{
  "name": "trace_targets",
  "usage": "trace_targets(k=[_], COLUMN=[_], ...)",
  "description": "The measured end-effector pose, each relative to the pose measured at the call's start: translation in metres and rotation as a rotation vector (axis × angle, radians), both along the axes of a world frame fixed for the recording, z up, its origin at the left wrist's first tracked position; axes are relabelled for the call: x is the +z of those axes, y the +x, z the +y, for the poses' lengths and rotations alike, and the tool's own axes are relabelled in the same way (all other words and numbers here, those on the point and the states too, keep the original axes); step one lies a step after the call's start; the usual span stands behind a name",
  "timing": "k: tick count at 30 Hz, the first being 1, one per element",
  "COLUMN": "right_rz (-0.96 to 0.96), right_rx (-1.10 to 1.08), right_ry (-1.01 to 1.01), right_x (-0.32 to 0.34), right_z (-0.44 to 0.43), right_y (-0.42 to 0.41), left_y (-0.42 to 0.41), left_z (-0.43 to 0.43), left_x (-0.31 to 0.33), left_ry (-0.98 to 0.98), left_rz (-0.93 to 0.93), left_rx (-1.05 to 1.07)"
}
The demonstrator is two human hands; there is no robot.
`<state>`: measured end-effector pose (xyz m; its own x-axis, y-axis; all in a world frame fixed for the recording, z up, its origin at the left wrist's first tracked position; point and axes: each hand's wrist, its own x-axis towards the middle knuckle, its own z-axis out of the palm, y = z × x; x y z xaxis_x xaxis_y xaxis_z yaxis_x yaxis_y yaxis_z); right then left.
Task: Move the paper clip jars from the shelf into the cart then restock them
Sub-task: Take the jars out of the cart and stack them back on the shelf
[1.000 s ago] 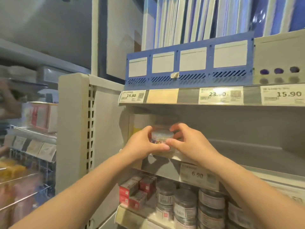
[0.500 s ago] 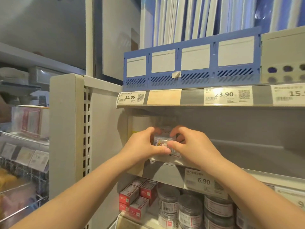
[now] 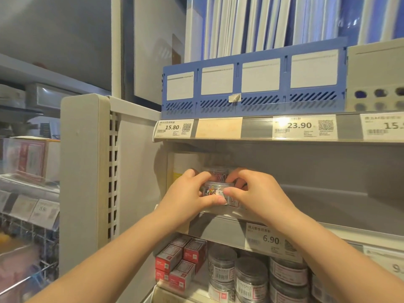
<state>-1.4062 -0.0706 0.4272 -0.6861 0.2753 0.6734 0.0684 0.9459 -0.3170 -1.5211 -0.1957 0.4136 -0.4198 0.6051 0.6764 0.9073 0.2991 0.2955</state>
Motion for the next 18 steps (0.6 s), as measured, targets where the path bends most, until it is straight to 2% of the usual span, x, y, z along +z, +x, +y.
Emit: trace_targets(k=[4, 9, 18], right_rz=[-0.016, -0.151, -0.188], right_rx=[-0.015, -0.024, -0.042], right_ry=[0.003, 0.009, -0.038], right_x=[-0.002, -0.001, 0.005], right_z=[0.002, 0.000, 0.003], right_y=[-0.002, -0.002, 0.002], left_y=[-0.001, -0.007, -0.014], left_z=[0.004, 0.005, 0.003], left_x=[-0.004, -0.005, -0.005], left_ry=[0.004, -0.034, -0.013], left_rz=[0.001, 0.012, 0.031], left_rx=[0.022, 0.012, -0.020])
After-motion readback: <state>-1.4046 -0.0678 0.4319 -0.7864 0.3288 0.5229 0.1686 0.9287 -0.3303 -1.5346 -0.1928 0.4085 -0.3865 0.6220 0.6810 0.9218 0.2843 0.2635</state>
